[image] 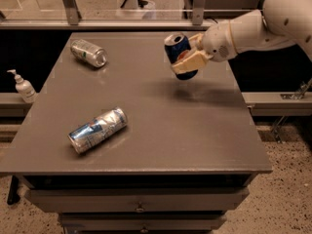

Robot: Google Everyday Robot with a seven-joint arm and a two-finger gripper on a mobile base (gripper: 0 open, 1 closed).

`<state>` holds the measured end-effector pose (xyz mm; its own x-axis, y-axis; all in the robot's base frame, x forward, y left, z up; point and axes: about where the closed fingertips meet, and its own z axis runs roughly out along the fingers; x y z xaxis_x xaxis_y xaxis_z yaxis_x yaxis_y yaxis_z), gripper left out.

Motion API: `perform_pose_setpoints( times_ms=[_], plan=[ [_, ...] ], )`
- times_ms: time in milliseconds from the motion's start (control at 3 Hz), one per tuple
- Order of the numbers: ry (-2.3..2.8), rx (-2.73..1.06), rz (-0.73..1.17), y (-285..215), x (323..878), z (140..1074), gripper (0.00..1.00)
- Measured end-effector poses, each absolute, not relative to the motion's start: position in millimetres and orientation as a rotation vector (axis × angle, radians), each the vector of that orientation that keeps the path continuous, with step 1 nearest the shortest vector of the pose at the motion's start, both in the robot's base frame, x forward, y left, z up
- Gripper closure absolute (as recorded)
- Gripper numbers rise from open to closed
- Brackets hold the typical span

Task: Knock pepsi can over

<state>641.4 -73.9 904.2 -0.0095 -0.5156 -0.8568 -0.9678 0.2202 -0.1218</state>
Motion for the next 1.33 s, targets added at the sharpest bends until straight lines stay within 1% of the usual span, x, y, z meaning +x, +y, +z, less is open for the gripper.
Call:
perform_pose_setpoints(
  times_ms=[333,667,1000,1333],
  plan=[
    [1.674,-1.710,0.470,-59,613,897,1.00],
    [1.669,-1.917,0.230,-57,595,890,1.00],
    [1.606,-2.089,-0.012,-68,584,877,1.00],
    [1.492,-2.239,-0.132,-84,575,867,1.00]
  ],
)
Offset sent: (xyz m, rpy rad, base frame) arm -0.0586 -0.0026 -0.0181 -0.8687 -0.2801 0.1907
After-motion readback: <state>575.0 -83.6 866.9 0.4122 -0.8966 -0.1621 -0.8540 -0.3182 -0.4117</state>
